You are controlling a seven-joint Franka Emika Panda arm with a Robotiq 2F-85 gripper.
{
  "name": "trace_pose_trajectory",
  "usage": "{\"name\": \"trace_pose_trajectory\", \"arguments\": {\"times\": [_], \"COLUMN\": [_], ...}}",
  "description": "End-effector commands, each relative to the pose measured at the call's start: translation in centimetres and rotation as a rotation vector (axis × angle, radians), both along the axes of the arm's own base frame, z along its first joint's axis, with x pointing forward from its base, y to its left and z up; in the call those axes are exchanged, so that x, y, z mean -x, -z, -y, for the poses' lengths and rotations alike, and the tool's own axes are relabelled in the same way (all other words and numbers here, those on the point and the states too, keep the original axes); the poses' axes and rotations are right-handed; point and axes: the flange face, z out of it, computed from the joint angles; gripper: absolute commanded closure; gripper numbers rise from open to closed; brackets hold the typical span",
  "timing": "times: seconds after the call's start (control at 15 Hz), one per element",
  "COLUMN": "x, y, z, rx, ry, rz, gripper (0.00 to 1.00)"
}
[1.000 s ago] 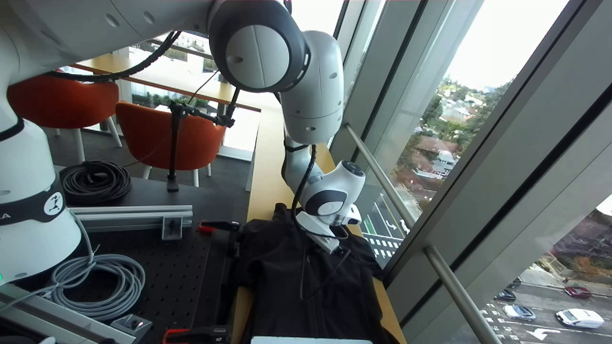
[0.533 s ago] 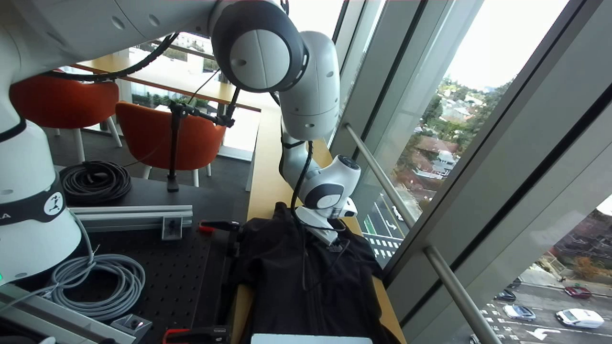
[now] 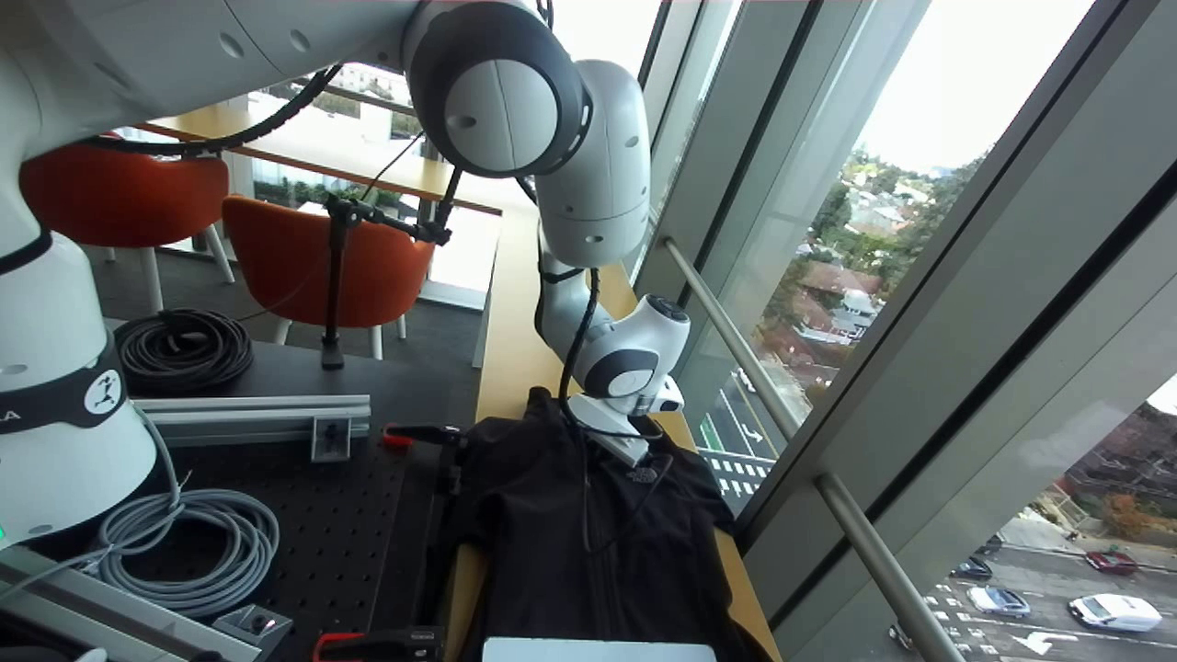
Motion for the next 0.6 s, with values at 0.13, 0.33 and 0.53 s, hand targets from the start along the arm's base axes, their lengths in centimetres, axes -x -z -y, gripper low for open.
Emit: {"name": "trace_pose_trajectory", "arguments": {"times": [0.13, 0.33, 0.53], "x": [-0.5, -1.2, -1.4], "y": [-1.3, -2.8, -3.9], "z": [-2.0, -2.4, -3.0], "rx": [-0.023, -0.036, -0.051], "ry": [-0.037, -0.047, -0.054], "rz": [0.011, 0.033, 0.049], "gripper": [0.98, 0.98, 0.98]}}
